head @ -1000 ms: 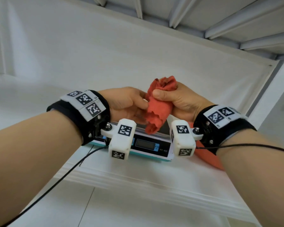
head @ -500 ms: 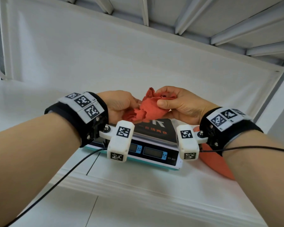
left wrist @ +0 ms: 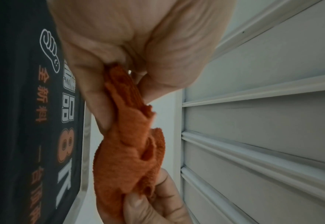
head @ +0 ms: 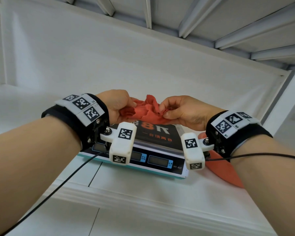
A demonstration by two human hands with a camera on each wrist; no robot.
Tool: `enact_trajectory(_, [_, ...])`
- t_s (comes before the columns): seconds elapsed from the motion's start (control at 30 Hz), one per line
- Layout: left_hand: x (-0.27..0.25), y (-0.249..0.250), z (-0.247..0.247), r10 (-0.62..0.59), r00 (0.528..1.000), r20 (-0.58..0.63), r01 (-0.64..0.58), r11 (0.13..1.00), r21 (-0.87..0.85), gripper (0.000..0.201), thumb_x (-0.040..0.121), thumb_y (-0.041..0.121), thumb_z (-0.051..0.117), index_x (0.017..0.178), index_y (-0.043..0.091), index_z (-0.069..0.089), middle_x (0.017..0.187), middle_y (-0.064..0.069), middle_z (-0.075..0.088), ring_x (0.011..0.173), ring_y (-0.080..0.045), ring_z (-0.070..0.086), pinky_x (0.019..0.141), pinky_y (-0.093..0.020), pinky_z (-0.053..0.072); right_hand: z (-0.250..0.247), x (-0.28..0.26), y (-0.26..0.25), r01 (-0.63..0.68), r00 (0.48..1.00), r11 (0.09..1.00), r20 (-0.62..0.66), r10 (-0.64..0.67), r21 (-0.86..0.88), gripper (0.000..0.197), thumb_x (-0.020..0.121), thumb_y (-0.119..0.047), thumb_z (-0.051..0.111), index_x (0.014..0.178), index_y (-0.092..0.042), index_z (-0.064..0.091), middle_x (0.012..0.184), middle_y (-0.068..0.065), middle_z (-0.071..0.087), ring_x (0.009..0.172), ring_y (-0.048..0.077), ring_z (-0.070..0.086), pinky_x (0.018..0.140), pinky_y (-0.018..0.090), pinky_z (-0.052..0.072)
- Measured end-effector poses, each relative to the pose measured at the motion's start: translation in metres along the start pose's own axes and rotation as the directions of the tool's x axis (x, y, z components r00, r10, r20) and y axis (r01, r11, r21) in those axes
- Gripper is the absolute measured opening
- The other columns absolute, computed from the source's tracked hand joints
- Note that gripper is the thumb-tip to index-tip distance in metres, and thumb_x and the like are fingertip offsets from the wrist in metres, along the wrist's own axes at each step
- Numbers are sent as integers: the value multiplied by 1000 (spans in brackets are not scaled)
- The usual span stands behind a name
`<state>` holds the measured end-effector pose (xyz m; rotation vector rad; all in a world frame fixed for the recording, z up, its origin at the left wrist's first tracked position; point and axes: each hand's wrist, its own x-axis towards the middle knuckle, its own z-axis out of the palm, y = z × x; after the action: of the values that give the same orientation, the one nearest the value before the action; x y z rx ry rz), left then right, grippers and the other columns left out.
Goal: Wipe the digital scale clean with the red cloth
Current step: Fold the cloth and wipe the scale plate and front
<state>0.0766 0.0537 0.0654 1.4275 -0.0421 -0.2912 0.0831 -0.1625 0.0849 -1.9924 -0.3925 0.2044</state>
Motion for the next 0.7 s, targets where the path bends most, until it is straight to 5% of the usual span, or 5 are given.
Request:
enact_trajectory(0.17, [0,2,3,63,997,-53,-63,998,2,23,97,0,43,108,8,62,86,-9,67,59,-17,67,41,-25,54,4,-2,-6,-52,993,996,103,59,-66,28,92,19,46,89,-2,66,87,9,70,85,20,73,79,26,60])
enact_trajectory(0.33, [-2,1,6,112,987,118,-131,978,162,20,85,24,69,102,14,64,88,-4,65,72,-17,63,55,-26,55,11,-1,-8,-69,989,988,117,86,-141,20,93,12,52,102,1,66,101,16,69,95,27,73,82,29,60])
enact_trajectory(0.43, [-3,-1,11,107,975,197,-148,967,207,26,80,8,73,104,13,65,88,-5,68,74,-17,67,57,-28,58,17,2,-11,-48,997,989,53,56,-141,16,92,5,59,101,-4,68,98,11,71,88,23,74,78,30,61])
enact_trajectory(0.57, [3,-3,16,135,974,181,-164,974,157,39,73,-8,73,109,7,64,107,-9,73,94,-24,72,82,-39,59,21,8,-19,17,992,973,-117,-45,-232,26,87,-2,70,109,-15,66,92,7,66,74,16,71,66,30,61])
enact_trajectory(0.7, [11,-1,19,189,975,115,-212,947,243,57,69,-5,79,119,14,58,102,-3,72,88,-22,73,74,-39,60,21,13,-24,48,981,963,-167,-95,-265,32,78,-3,78,103,-12,60,86,9,70,72,22,72,65,38,62])
